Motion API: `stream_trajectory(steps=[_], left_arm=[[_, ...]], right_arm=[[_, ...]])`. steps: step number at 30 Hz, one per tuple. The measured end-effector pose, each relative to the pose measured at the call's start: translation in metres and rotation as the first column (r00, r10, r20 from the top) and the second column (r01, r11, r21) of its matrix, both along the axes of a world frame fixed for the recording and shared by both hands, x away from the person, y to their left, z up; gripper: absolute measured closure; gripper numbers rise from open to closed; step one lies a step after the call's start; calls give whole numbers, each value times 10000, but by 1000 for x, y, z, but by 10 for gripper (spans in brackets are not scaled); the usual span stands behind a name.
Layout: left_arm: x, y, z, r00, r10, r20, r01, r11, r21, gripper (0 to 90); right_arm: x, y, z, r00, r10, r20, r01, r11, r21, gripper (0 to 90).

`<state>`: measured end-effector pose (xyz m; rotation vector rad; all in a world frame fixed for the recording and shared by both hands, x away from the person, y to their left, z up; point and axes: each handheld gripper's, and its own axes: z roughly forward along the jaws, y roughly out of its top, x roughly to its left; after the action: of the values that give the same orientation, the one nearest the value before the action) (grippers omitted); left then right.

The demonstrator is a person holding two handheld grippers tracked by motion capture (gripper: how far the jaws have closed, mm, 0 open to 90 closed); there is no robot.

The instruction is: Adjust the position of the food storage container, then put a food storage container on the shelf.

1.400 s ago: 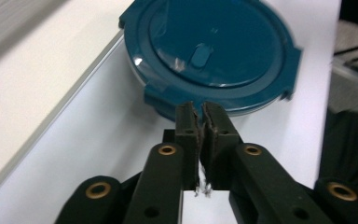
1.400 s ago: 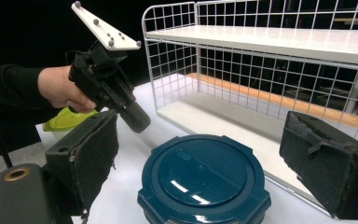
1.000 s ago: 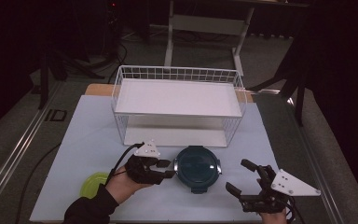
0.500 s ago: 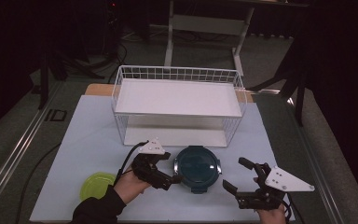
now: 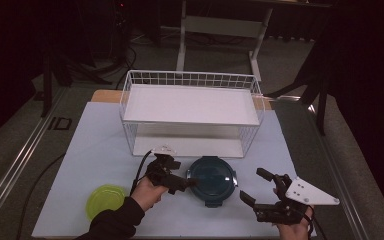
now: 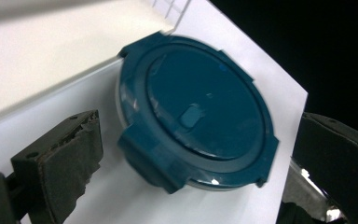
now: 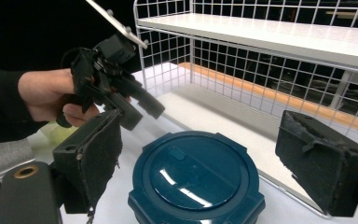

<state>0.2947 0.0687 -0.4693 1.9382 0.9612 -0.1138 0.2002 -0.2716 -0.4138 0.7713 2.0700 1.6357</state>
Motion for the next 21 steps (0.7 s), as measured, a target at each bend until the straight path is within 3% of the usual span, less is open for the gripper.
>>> stream_trajectory(steps=[4, 8, 11, 14, 16, 17, 18, 21], left_arm=[[5, 1, -9, 9984, 313, -466, -307, 9994, 139, 21], [11, 0, -16, 9896, 497, -1350, -484, 9987, 124, 24], [15, 0, -23, 9757, 824, -2028, -795, 9966, 224, 91], [17, -2, -27, 9662, 985, -2384, -914, 9950, 405, 160], [18, -2, -29, 9581, 1077, -2653, -1023, 9942, 341, 225], [18, -2, -31, 9499, 1109, -2921, -1111, 9937, 161, 261], [18, -2, -31, 9499, 1109, -2921, -1111, 9937, 161, 310], [22, 2, -36, 9257, 1215, -3581, -1413, 9895, -295, 382]], right_arm=[[1, -1, -1, 9997, -20, -225, 21, 10000, 67, 109], [0, 4, -3, 9997, -156, -167, 153, 9997, -177, 105], [1, 7, -6, 9995, -221, -205, 212, 9987, -457, 105], [4, 6, -8, 9985, -321, -446, 302, 9986, -443, 112], [5, 5, -9, 9979, -324, -561, 298, 9984, -470, 126], [5, 5, -9, 9980, -343, -540, 317, 9984, -473, 127], [5, 5, -9, 9980, -343, -540, 317, 9984, -473, 127], [6, 3, -11, 9970, -303, -712, 272, 9986, -453, 131]])
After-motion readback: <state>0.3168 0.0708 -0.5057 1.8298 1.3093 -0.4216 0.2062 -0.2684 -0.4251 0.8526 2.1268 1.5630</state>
